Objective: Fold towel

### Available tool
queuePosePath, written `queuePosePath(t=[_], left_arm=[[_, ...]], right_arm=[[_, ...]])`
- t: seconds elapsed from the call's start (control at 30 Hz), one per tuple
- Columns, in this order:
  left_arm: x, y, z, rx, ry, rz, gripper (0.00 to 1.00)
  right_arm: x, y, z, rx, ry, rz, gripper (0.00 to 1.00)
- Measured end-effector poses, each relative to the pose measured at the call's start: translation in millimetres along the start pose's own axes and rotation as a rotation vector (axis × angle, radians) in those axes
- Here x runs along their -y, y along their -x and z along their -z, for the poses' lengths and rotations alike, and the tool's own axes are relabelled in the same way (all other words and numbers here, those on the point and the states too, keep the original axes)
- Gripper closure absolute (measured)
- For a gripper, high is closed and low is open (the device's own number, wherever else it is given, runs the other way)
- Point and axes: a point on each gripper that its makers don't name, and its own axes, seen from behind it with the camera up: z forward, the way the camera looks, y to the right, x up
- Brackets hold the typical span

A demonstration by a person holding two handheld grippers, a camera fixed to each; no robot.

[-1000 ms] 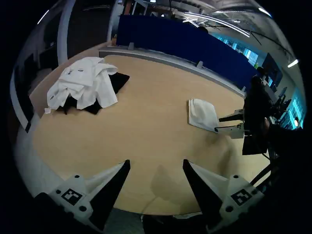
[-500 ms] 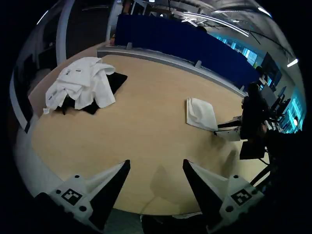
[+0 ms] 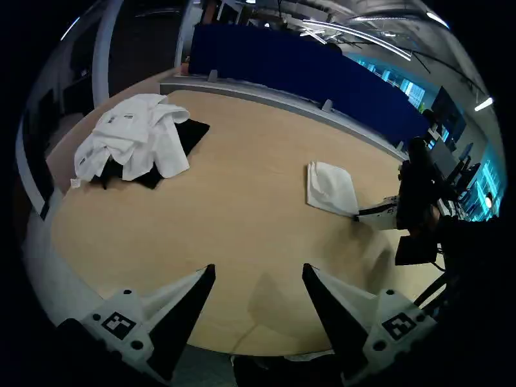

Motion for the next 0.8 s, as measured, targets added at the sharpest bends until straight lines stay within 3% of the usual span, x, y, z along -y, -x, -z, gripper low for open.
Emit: queuePosePath(t=[0.13, 0.23, 0.8], left_arm=[[-1.0, -1.0, -0.8, -0.001, 0.002, -0.001, 0.0], [-1.7, -1.0, -1.5, -0.001, 0.004, 0.0, 0.0], [-3.4, -4.9, -1.9, -0.005, 0.009, 0.0, 0.0]], right_arm=[[-1.9, -0.5, -0.7, 0.0, 0.005, 0.004, 0.78], [-3.7, -2.2, 0.2, -0.003, 0.017, 0.006, 0.94], [-3.5, -10.1, 7.6, -0.028, 0.025, 0.029, 0.95]])
